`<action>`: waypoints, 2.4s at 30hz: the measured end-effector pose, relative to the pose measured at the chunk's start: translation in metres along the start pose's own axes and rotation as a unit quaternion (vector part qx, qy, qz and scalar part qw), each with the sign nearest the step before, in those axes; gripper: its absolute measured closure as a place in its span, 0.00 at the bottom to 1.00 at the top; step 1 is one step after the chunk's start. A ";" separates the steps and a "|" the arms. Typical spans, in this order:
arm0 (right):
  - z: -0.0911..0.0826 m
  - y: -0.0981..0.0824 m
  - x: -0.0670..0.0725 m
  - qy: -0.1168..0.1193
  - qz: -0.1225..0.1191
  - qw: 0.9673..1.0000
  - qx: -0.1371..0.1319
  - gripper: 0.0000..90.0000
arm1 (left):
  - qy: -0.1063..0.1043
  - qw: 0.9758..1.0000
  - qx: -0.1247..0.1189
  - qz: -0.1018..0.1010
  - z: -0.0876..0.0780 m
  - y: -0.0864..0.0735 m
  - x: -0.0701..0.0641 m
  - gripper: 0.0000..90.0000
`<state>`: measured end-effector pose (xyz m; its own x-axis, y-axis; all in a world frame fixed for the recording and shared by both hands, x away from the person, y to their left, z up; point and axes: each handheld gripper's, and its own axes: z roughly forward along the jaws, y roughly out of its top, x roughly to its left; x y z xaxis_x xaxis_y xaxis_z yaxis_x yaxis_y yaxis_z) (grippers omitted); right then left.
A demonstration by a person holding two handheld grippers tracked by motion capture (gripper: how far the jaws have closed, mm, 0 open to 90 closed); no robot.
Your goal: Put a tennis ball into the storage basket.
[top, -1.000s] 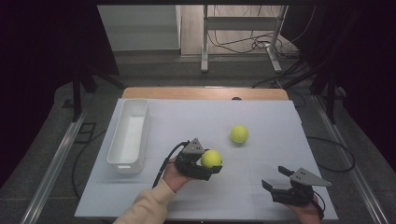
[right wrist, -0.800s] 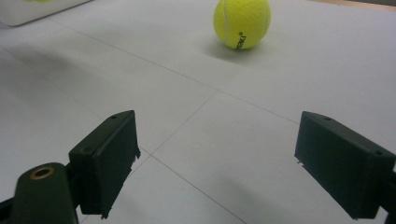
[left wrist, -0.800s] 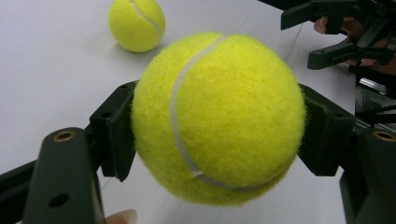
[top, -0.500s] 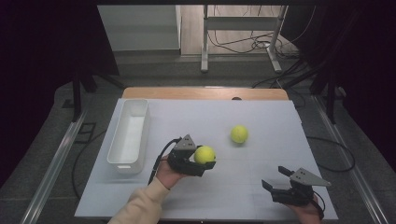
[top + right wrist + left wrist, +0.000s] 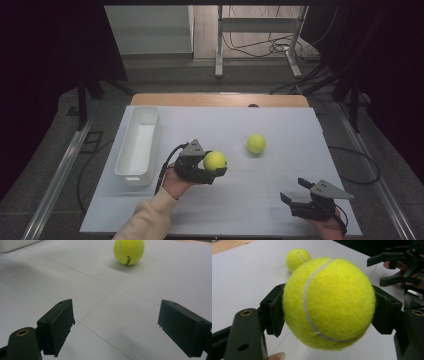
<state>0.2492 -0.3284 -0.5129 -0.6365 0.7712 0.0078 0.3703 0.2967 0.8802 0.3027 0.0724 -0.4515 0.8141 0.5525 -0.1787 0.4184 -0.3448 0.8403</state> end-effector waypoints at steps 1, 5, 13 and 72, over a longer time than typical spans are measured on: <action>0.000 0.000 0.000 0.000 0.000 1.000 0.000 0.15 | 0.000 1.000 0.000 0.000 0.000 0.000 0.000 0.29; 0.000 0.000 0.000 0.001 0.002 1.000 0.000 0.15 | 0.008 1.000 -0.007 -0.006 -0.006 0.001 0.005 0.29; 0.000 0.000 0.000 0.000 0.003 1.000 -0.001 0.15 | 0.015 1.000 -0.020 -0.012 -0.018 0.003 0.012 0.29; 0.000 0.002 0.001 -0.004 -0.003 1.000 -0.003 0.15 | 0.118 0.990 -0.059 -0.053 -0.089 0.031 0.071 0.29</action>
<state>0.2493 -0.3269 -0.5111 -0.6336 0.7736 -0.0010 0.3618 0.2975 0.8835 0.3376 0.1686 -0.3931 0.6452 0.7478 -0.1563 0.4359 -0.1923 0.8792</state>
